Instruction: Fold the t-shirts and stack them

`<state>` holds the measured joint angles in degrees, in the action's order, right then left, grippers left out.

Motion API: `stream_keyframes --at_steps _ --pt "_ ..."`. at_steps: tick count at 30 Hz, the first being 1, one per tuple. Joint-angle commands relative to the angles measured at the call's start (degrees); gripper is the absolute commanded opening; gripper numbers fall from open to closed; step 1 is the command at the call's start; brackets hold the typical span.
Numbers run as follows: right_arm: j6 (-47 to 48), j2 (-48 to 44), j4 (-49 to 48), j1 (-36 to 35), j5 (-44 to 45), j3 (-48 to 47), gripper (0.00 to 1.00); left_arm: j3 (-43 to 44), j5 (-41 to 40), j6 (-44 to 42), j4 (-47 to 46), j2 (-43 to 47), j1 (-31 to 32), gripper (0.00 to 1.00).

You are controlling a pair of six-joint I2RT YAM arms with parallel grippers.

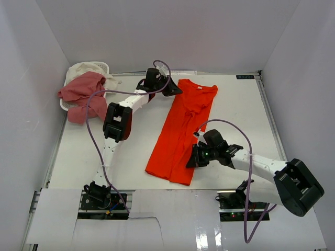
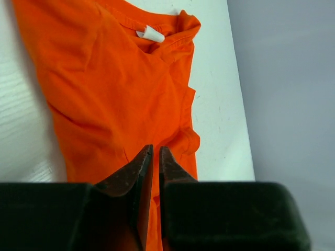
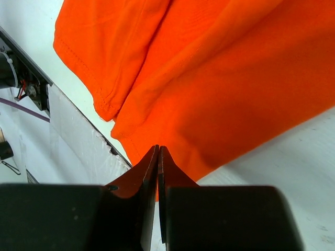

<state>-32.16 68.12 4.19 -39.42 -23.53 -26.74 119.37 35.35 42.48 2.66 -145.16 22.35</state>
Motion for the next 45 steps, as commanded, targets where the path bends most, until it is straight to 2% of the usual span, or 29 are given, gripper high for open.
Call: stream_keyframes --at_steps 1,9,14,21,25,29,32,41,45 --pt "-2.11 1.57 -4.09 -1.71 0.77 0.99 0.08 0.95 3.05 0.59 -4.24 2.61 0.24 0.19" --pt "-3.78 7.11 -6.91 -5.14 2.43 1.08 0.08 7.71 4.63 2.25 -3.80 -4.33 0.15 0.04" --pt "-5.89 7.03 -5.51 -7.42 4.36 1.87 0.08 10.27 3.41 3.05 -5.11 -9.16 0.15 0.01" --pt "-7.47 1.33 -1.11 -8.22 6.47 3.45 0.08 10.53 0.86 3.05 -7.93 -12.77 0.50 0.00" --pt "-7.74 -1.58 3.45 -8.22 8.67 3.45 0.08 7.47 -1.16 2.00 -7.05 -11.47 0.59 0.00" --pt "-7.83 -4.21 8.28 -8.22 10.96 3.54 0.08 4.99 -8.34 -2.65 -2.41 -8.65 0.59 0.00" --pt "-7.91 -5.10 8.30 -8.22 10.17 4.15 0.08 5.70 -11.79 -5.12 1.72 -8.21 0.59 0.00" --pt "-7.74 -8.35 5.75 -8.22 7.98 3.28 0.08 3.59 -16.80 -6.44 4.11 -6.89 0.33 0.00" --pt "-7.04 -6.86 5.75 -8.48 7.09 0.99 0.08 -0.96 -19.79 -6.09 3.85 -4.09 -0.90 0.00"
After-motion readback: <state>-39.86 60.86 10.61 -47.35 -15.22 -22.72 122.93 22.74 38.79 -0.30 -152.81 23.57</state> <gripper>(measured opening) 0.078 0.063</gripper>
